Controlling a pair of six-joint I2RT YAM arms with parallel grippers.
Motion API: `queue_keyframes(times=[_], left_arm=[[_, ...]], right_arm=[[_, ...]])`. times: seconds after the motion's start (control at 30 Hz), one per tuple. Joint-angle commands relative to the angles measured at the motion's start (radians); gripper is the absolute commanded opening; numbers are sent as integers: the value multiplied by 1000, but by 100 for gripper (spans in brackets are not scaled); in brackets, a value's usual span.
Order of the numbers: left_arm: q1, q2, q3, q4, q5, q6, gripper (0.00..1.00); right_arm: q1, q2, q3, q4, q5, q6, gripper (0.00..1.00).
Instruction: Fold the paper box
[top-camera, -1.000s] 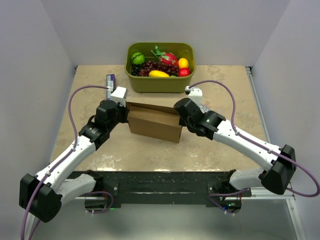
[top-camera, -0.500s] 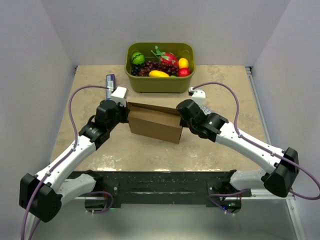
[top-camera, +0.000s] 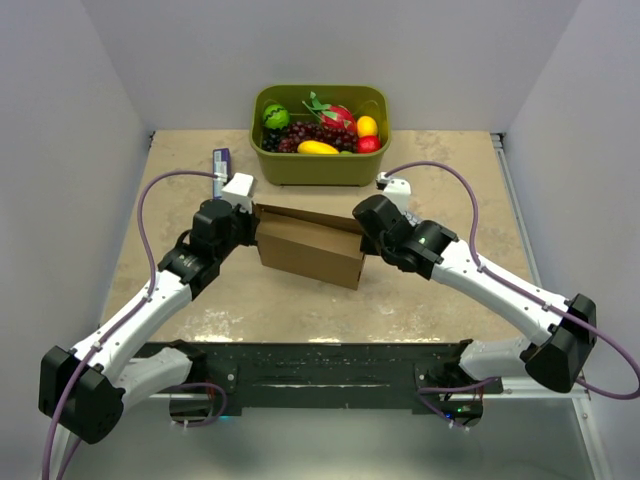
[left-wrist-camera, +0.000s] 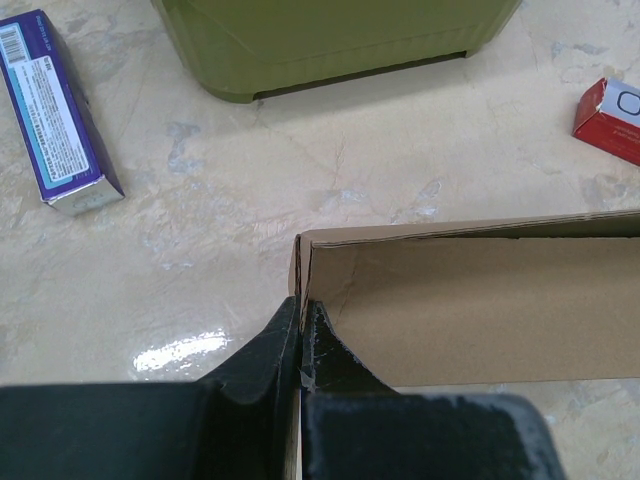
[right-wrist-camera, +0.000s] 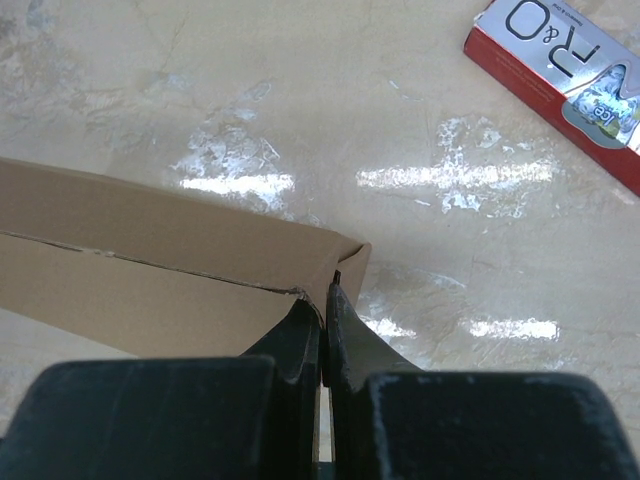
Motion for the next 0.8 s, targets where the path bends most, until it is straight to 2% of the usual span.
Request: queue_keyframes(times=[0.0, 0.27, 0.77], left_arm=[[-5, 35, -21, -137, 23, 15, 0], [-5, 35, -24, -136, 26, 13, 0], [-9, 40, -35, -128, 43, 10, 0]], right_arm=[[3, 14, 12, -6, -51, 43, 0], [0, -19, 15, 30, -52, 61, 0], [0, 14, 73, 18, -66, 84, 0]])
